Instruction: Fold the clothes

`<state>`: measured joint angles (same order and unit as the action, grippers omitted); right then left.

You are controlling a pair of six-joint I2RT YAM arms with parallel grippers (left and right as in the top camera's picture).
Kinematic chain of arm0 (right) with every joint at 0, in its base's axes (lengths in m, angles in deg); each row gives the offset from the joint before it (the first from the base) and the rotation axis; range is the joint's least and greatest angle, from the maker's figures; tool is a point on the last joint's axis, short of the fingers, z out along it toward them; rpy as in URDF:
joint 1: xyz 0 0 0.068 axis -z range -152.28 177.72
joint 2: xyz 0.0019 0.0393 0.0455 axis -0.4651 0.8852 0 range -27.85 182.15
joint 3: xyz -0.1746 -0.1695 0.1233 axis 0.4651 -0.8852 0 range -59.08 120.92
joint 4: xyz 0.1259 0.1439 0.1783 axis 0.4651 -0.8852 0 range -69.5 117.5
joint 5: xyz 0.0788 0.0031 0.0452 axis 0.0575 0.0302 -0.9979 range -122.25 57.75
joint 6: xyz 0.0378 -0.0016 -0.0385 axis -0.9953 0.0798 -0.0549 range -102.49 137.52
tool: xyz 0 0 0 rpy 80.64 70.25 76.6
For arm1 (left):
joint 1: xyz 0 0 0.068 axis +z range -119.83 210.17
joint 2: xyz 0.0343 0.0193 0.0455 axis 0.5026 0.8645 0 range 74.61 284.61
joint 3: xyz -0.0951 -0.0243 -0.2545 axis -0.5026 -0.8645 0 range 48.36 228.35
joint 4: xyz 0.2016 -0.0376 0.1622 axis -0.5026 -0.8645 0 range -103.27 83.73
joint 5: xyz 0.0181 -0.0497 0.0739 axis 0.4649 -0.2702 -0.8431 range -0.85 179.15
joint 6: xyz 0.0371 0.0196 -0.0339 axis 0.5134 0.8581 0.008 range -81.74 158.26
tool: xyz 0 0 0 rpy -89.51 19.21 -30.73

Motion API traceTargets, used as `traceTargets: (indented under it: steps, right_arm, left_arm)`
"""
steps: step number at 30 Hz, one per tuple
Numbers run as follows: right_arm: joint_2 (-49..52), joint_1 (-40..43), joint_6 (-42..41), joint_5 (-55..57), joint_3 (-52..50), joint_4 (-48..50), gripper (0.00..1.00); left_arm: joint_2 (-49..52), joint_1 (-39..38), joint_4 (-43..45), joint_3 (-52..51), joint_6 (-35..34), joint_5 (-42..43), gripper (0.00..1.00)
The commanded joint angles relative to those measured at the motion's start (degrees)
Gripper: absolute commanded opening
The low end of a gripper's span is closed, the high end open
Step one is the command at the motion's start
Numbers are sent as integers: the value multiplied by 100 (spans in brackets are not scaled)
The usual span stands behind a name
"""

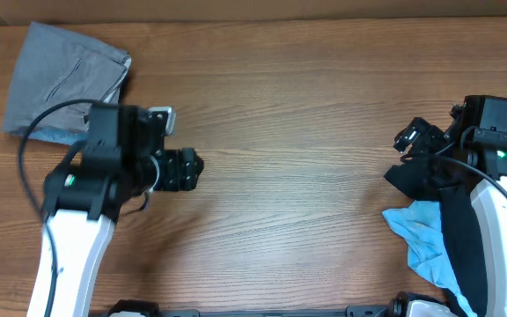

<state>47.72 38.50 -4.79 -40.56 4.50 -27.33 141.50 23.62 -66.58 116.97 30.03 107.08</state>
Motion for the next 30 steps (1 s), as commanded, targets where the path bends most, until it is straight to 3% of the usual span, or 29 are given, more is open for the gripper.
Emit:
traceTargets:
  steps: [1, 4, 16, 25, 30]
  right_arm:
    - [-22, 17, -44, 66, 90, 72, 100]
    - [39, 17, -44, 81, 90, 103, 100]
    - [1102, 15, -48, 17, 68, -26, 99]
    - [1005, 15, 151, -535, 68, 9, 98]
    - [227, 15, 439, -745, 68, 160, 96]
  left_arm:
    - [-861, -24, -44, 131, 111, -922, 88]
    - [-1169, -24, -74, 131, 50, -1447, 100]
    - [-1174, -24, -203, 129, 46, -1493, 100]
    - [-1141, -24, -210, 129, 52, -1482, 100]
    - [-1150, -22, -197, 129, 44, -1639, 100]
